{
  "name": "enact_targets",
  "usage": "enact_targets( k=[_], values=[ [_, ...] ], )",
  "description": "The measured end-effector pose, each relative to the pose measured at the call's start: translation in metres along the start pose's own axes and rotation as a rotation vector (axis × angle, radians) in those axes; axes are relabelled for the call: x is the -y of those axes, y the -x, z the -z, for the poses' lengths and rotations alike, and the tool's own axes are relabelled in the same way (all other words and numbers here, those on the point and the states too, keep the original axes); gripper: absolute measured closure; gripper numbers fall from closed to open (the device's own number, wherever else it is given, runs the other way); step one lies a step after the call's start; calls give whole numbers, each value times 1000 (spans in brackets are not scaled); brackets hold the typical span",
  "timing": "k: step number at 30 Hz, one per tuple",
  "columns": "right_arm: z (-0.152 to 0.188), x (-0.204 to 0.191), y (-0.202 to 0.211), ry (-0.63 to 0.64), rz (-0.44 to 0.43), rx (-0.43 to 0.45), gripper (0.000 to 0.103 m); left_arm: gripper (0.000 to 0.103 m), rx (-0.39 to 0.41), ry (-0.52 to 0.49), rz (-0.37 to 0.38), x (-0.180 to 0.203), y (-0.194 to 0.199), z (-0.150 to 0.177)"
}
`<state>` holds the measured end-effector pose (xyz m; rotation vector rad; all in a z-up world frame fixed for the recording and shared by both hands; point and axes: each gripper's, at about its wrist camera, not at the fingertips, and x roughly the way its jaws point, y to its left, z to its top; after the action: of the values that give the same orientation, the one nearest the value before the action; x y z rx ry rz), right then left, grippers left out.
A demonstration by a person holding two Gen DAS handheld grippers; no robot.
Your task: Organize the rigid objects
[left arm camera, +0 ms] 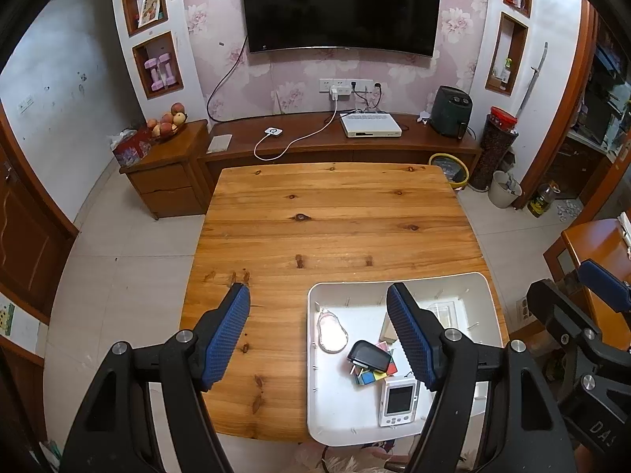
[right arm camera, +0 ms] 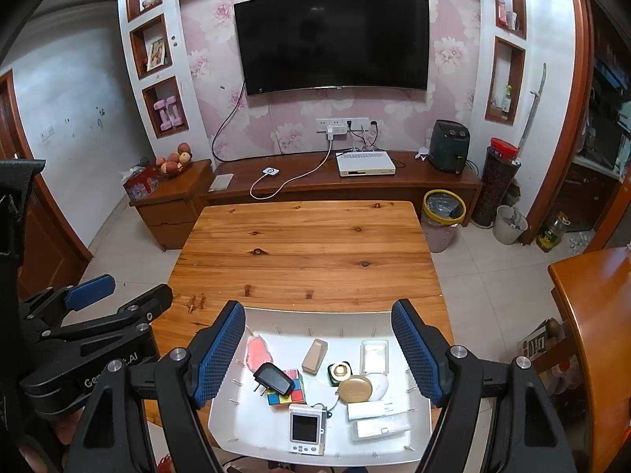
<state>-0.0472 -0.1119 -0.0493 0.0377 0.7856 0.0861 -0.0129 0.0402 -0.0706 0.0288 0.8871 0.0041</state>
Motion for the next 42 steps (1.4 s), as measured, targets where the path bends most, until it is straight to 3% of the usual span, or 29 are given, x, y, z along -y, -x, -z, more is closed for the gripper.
enact_targets(
  k=[42],
  values=[
    [5,-14,-20,15,-13,-41,26,28,-59,22,-36,-10,-20,10]
  ],
)
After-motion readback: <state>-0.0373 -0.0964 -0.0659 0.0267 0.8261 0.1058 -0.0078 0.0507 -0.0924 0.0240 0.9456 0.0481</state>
